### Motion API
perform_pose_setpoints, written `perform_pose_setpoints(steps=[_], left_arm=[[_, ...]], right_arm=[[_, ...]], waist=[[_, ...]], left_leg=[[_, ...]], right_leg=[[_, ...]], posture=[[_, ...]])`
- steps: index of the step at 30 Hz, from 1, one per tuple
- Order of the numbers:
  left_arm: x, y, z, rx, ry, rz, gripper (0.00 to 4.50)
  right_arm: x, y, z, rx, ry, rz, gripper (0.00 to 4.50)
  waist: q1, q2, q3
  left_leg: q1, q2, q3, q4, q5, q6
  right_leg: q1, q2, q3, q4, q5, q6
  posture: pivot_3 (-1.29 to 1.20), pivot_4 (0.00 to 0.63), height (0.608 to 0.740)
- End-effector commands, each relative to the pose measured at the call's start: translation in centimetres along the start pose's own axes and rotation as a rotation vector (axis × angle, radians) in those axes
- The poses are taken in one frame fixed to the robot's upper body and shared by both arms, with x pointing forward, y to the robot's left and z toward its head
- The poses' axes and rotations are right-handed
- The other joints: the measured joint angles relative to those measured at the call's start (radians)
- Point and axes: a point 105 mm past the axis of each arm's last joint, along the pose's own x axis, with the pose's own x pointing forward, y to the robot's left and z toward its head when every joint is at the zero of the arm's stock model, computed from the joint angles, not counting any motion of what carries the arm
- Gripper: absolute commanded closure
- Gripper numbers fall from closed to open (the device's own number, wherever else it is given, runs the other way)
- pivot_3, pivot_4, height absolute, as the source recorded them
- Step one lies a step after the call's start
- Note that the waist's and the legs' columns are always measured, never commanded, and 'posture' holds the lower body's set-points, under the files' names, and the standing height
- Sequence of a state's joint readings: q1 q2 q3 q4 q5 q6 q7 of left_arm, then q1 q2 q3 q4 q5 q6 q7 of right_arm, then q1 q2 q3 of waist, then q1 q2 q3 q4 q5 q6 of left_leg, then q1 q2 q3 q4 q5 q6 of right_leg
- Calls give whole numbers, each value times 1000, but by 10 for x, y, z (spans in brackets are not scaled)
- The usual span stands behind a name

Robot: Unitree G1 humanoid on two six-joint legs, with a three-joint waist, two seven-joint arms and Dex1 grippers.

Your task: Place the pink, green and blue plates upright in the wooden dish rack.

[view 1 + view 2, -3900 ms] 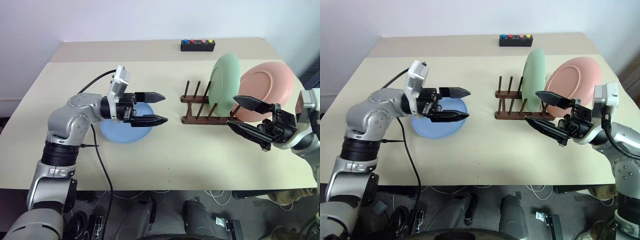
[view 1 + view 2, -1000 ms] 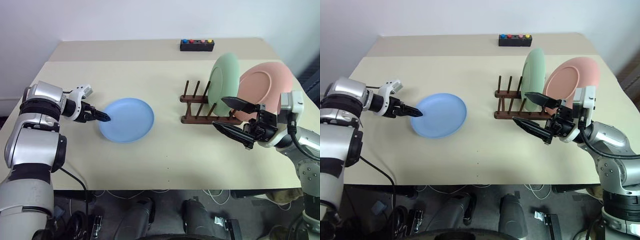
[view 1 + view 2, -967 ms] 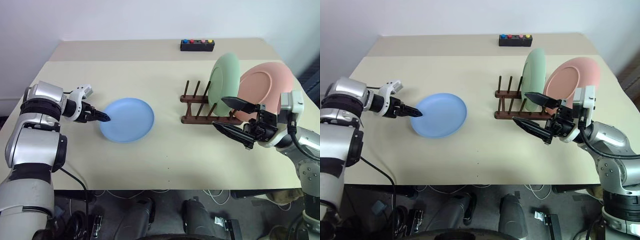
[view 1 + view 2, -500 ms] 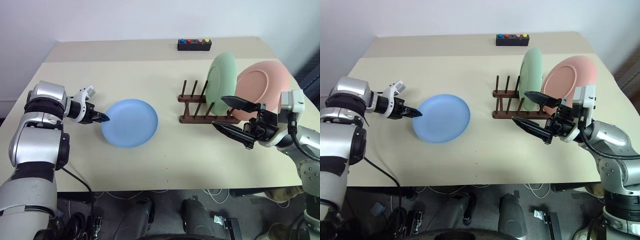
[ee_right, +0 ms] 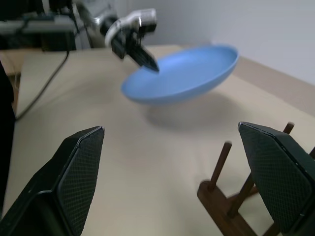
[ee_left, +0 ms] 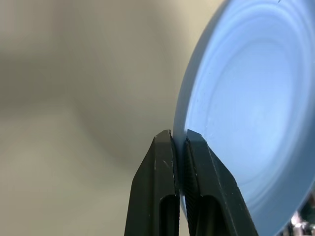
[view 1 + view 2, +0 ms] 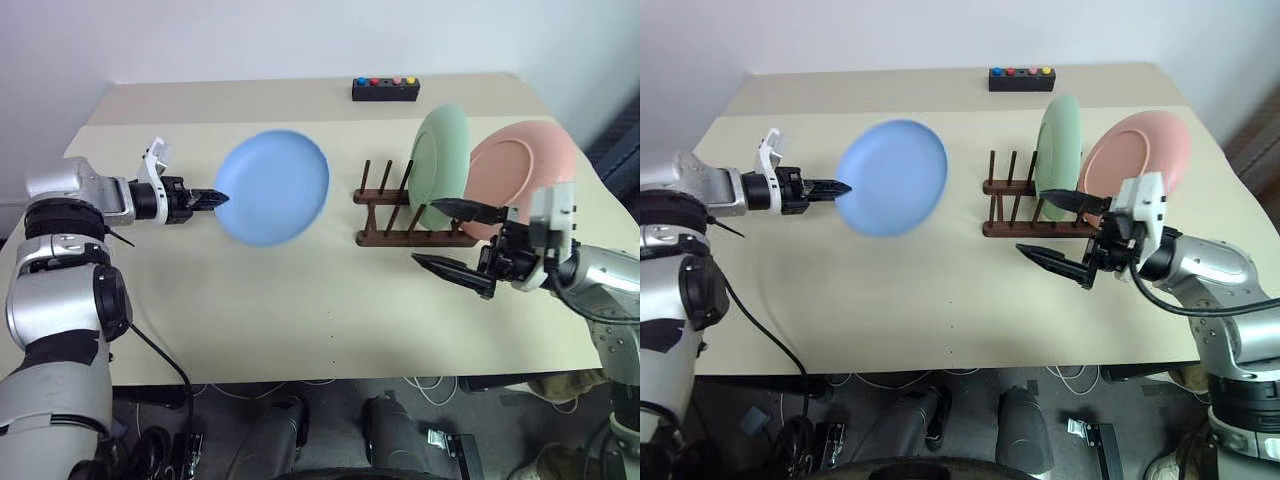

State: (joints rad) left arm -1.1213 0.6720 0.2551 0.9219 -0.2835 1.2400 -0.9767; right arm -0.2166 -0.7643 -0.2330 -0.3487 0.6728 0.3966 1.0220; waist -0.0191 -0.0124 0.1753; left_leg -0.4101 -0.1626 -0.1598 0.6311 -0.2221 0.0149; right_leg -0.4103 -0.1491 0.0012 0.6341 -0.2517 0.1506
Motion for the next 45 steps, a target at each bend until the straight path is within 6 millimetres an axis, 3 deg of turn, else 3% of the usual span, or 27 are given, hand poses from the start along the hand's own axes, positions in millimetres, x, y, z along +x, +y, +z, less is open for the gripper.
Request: perform_pose_setpoints(steps=[1,5,9,16,20,29,45], left_arm=[[-10,-16,20,30,-173,-97,4419],[-3,-35,32,57,-355,-162,4419],[4,-45,24,95,-401,-173,4419],[15,-59,22,15,-475,-202,4419],[15,-66,29,-12,-537,-201,4419],[20,-100,22,-93,-601,-321,4419],[37,-116,7,-130,-585,-291,4419]], right_arm=[[5,-5,22,-137,-21,-2,0],[25,0,36,-302,-12,20,0],[39,3,38,-436,-1,17,0],[66,-10,38,-1151,183,29,0],[70,-22,31,-1336,225,-6,0],[95,-21,34,-1441,180,-51,0],[107,-25,59,-1517,106,-209,0]], waist=[[1,0,0],[9,0,0],[8,-1,-1],[5,-1,-1],[6,-2,-1],[5,-2,-1],[8,-2,-1]], left_leg=[[0,0,0,0,0,0],[0,0,-1,1,1,-1],[0,0,-1,1,4,-7],[0,0,-1,1,5,-8],[0,0,0,1,5,-9],[0,0,-1,1,5,-9],[0,0,-1,1,6,-10]], right_leg=[[0,0,0,0,0,0],[1,0,0,0,0,0],[2,-1,-1,-1,0,0],[0,0,-1,1,1,-1],[0,0,0,0,1,-1],[1,0,0,0,1,-1],[1,0,0,0,1,-1]], posture=[[0,150,740],[0,150,740],[0,150,740],[0,150,740],[0,150,740],[0,150,740],[0,150,740]])
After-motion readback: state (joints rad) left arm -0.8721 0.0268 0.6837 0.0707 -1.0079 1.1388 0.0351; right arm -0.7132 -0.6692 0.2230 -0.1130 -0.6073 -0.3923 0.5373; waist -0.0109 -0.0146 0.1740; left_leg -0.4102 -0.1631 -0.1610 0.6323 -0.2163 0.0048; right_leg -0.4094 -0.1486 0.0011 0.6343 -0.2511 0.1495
